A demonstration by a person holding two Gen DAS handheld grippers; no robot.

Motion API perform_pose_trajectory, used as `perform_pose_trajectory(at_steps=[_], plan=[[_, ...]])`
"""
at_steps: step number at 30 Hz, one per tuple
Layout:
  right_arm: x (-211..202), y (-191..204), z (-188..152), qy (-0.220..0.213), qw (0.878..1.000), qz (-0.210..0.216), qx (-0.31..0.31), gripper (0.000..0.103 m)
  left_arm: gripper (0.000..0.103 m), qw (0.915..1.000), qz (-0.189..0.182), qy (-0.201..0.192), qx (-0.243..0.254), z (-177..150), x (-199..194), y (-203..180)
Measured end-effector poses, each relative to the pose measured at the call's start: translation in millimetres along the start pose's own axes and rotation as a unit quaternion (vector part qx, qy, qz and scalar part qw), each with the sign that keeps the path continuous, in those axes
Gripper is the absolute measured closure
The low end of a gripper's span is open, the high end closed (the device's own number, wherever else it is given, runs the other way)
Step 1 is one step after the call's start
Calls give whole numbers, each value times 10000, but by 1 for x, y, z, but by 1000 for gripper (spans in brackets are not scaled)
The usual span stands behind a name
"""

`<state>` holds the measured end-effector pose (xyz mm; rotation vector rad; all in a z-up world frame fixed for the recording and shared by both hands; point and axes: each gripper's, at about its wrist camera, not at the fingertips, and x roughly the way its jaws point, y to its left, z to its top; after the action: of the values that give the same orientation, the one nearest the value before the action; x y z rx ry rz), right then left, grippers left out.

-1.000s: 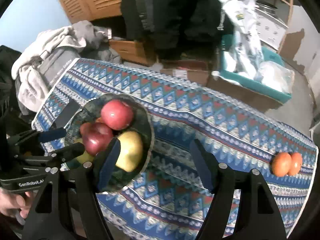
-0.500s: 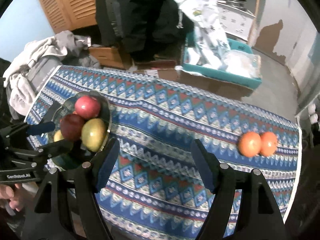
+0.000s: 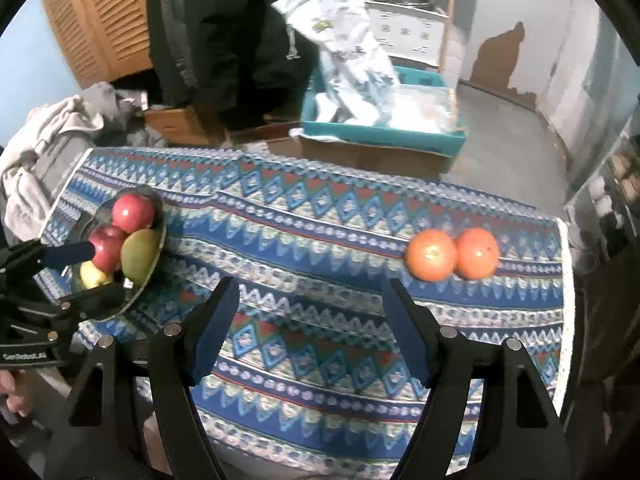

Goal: Organize fruits
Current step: 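Move both tools back toward the last two oranges on the cloth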

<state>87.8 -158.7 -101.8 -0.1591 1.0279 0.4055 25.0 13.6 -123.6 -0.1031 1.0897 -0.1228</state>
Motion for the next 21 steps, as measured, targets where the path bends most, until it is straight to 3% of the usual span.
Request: perform_pose_trajectory(at_steps=[9,12,21], plan=[[-10,-39,-11,-41,9996,-206,179,25,27,9992,66,57,384,7,8,-39],[-10,-51,-13,14,9995,-282,163,25,23,9988,71,57,479,11,12,-49],[-3,-95,-4,324,9987,-200,341,24,23,9981,-147,142,583,46,29,-77]])
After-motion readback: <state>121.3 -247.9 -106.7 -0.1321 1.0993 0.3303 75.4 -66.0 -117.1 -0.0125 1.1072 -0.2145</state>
